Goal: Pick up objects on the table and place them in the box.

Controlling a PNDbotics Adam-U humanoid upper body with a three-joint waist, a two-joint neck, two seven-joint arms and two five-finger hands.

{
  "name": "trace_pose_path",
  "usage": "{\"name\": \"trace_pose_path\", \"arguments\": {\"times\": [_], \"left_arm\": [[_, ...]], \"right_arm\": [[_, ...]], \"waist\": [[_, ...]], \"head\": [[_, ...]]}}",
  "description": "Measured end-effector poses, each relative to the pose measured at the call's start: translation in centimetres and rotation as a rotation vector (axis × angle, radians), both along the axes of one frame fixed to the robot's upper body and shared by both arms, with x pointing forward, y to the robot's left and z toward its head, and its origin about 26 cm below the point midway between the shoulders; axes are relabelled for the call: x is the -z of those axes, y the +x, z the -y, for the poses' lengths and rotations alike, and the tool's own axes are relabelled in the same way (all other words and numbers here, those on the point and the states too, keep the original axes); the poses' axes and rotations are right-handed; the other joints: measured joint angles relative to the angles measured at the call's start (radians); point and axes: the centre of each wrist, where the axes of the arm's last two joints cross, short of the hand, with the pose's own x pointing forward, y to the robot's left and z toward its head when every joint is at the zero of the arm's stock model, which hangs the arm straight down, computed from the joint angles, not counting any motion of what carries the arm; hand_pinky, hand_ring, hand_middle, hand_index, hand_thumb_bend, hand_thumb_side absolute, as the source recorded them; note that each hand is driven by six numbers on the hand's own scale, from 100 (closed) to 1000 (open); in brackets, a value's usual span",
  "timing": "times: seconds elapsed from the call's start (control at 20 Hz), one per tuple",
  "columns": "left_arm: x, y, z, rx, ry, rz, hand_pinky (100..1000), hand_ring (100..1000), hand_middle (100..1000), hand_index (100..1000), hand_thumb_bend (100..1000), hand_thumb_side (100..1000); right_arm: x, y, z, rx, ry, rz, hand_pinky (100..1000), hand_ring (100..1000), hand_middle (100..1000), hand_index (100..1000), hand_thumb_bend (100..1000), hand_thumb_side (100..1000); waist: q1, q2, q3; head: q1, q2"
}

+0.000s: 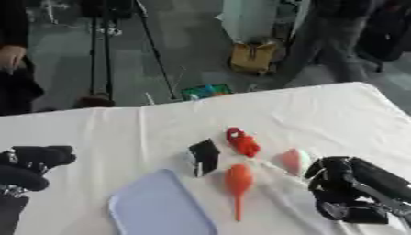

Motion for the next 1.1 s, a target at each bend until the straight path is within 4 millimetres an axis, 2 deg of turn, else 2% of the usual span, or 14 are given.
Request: {"name": "trace_pose_path", "arguments": {"times": [0.45,1.1], "left_arm": [[0.0,0.0,0.0,0.003,0.000,-0.003,847,850,738,679,100,996],[0.0,0.0,0.0,0.006,-0.002,-0.009,847,851,739,679,100,992]], "right_arm": [[-1.9,-0.1,-0.3,-0.041,0.006,0.046,424,635,585,543,100,100],[-6.4,0.4,-1.7,-0.155,0.049,0.142,418,626,561,536,100,100]], "waist": [[-0.010,-0.003,0.000],[-0.024,-0.018,0.008]], "head": [[-0.001,0.000],[-0.004,0.011]]}}
